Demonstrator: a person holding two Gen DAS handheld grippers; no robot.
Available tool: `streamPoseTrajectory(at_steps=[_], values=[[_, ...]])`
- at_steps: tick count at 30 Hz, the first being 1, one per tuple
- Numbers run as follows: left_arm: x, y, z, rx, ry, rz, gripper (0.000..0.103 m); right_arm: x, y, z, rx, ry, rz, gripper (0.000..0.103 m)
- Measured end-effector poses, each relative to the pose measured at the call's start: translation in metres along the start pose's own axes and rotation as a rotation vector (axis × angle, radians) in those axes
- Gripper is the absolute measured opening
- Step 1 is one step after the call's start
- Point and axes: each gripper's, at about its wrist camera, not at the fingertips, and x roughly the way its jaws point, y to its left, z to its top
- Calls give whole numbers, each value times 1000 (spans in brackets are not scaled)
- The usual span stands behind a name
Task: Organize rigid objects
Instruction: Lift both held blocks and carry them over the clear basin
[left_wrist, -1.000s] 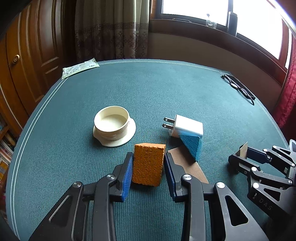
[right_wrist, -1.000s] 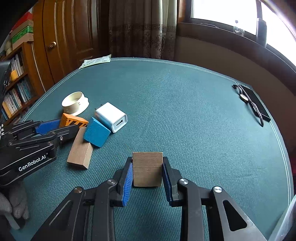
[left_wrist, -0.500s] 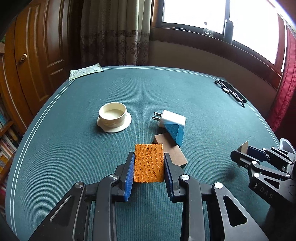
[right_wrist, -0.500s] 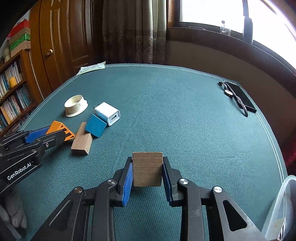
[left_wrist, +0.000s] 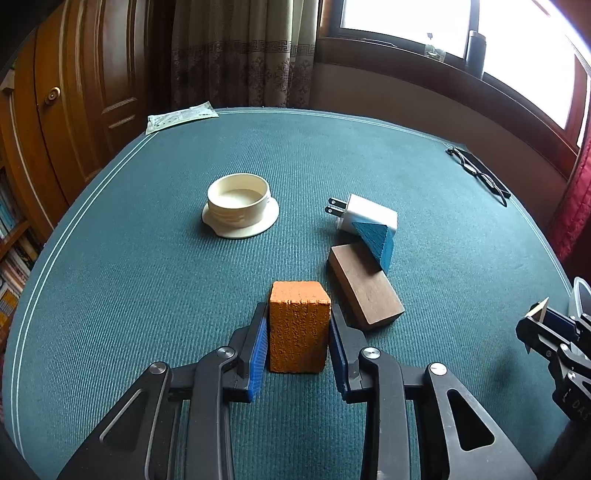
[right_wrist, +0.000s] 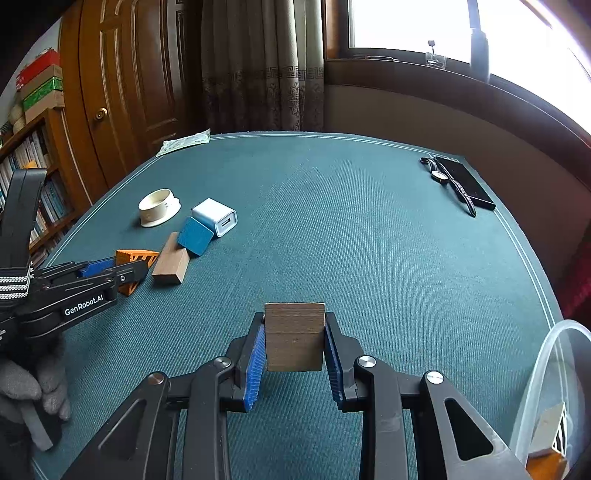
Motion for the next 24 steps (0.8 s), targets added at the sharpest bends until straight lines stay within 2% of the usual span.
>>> streamPoseTrajectory(at_steps=[7,13,24], values=[[-13,-1,1,-7,-48,2,31,-16,-11,-9,29,-13,-6,31],[-28,-7,-4,-21,-56,-23,31,-35,-33,-14,84,-33,-18,31],[-58,-66,-7,75,-82,-113,31,-69,-69,-29,152,-68,-92,31]])
